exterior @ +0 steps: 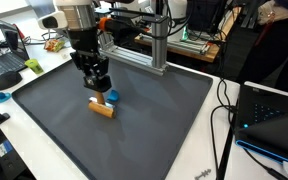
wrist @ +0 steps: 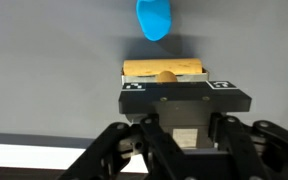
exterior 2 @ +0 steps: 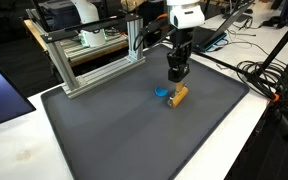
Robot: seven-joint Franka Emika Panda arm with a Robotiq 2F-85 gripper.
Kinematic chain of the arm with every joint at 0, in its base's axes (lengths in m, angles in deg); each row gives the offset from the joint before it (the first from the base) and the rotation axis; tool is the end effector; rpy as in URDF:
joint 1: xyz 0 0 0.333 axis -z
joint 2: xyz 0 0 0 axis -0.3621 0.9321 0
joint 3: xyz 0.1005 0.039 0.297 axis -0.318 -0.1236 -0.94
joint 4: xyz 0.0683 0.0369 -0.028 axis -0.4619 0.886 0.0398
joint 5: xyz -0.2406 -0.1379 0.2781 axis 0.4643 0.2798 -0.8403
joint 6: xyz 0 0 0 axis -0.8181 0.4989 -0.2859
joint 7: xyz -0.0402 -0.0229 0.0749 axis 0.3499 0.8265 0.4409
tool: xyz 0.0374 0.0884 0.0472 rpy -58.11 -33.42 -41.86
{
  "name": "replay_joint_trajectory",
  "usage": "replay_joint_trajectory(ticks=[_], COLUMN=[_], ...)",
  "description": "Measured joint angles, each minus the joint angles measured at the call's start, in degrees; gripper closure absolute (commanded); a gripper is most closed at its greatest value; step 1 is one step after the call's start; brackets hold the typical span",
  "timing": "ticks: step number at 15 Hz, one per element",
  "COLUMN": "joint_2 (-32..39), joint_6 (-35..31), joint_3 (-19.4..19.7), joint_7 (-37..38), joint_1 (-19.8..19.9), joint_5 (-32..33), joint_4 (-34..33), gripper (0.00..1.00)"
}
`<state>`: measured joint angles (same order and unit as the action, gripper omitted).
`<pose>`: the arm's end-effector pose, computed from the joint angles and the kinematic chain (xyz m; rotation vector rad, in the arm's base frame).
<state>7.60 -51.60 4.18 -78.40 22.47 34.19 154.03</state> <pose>0.6767 0.0124 0.3099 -3.0882 -0.1957 -0.3090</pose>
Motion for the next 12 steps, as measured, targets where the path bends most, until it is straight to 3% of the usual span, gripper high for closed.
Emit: replay_joint_trajectory(ticks=[5, 12], joint_2=[-5.7, -16.2], joint_6=[0.0, 10.8], joint_3=[-1.2, -4.2], joint_7=[-6.6, -31.1], joint_1=[1.0, 4.0], joint_5=[-0.4, -5.2], joint_4=[3.6, 8.7], gripper=[0.78, 0.78])
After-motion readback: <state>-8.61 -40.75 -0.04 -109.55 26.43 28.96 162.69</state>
